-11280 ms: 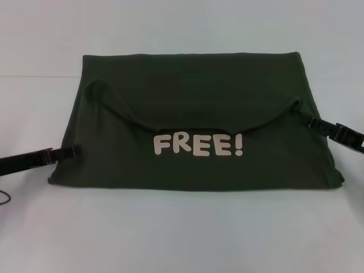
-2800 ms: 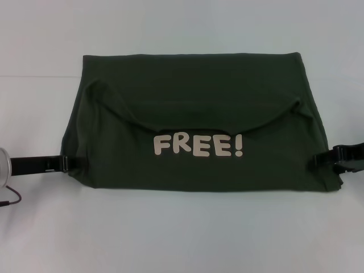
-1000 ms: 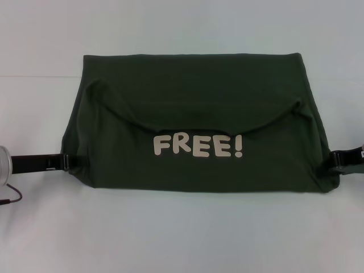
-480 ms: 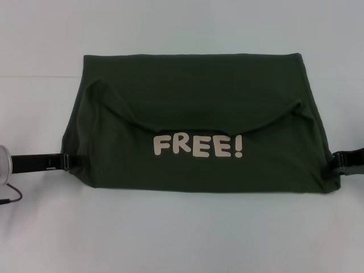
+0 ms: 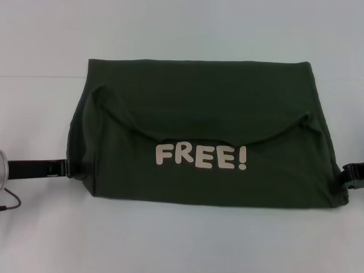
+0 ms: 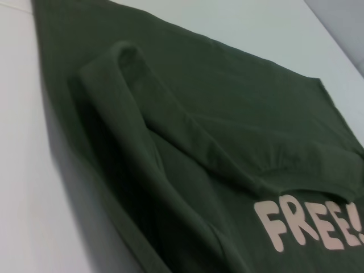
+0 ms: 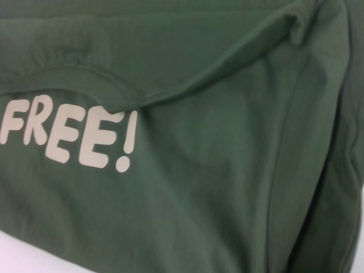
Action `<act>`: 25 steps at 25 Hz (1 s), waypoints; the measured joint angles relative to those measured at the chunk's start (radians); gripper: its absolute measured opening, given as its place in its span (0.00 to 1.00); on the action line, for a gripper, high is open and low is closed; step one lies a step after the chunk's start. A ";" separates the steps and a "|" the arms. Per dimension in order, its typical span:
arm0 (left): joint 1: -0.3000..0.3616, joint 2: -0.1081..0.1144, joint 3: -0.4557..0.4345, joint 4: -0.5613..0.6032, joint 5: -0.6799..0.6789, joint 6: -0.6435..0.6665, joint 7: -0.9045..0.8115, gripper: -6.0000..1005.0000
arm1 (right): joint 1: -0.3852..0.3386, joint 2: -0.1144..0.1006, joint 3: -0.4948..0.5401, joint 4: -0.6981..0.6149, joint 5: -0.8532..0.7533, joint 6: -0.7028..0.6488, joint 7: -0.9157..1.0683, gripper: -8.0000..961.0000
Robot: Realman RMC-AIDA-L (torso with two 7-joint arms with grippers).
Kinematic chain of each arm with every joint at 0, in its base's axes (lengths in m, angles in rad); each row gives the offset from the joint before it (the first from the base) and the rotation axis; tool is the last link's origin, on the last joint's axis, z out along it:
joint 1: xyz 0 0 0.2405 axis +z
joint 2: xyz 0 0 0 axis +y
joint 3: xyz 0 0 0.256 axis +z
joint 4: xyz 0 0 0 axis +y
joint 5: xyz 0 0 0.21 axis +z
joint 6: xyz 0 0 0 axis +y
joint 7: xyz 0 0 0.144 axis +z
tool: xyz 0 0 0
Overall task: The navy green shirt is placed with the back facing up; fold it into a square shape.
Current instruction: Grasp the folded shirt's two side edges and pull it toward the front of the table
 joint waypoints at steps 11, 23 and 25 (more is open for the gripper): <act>0.027 0.041 -0.078 0.079 0.114 0.382 -0.051 0.02 | -0.051 -0.022 0.006 -0.006 -0.005 -0.232 -0.103 0.03; 0.039 0.041 -0.110 0.078 0.278 0.629 -0.007 0.02 | -0.152 -0.008 0.000 0.004 -0.009 -0.371 -0.211 0.04; 0.037 0.041 -0.105 0.078 0.299 0.659 -0.002 0.02 | -0.158 -0.002 -0.011 0.006 -0.011 -0.383 -0.225 0.03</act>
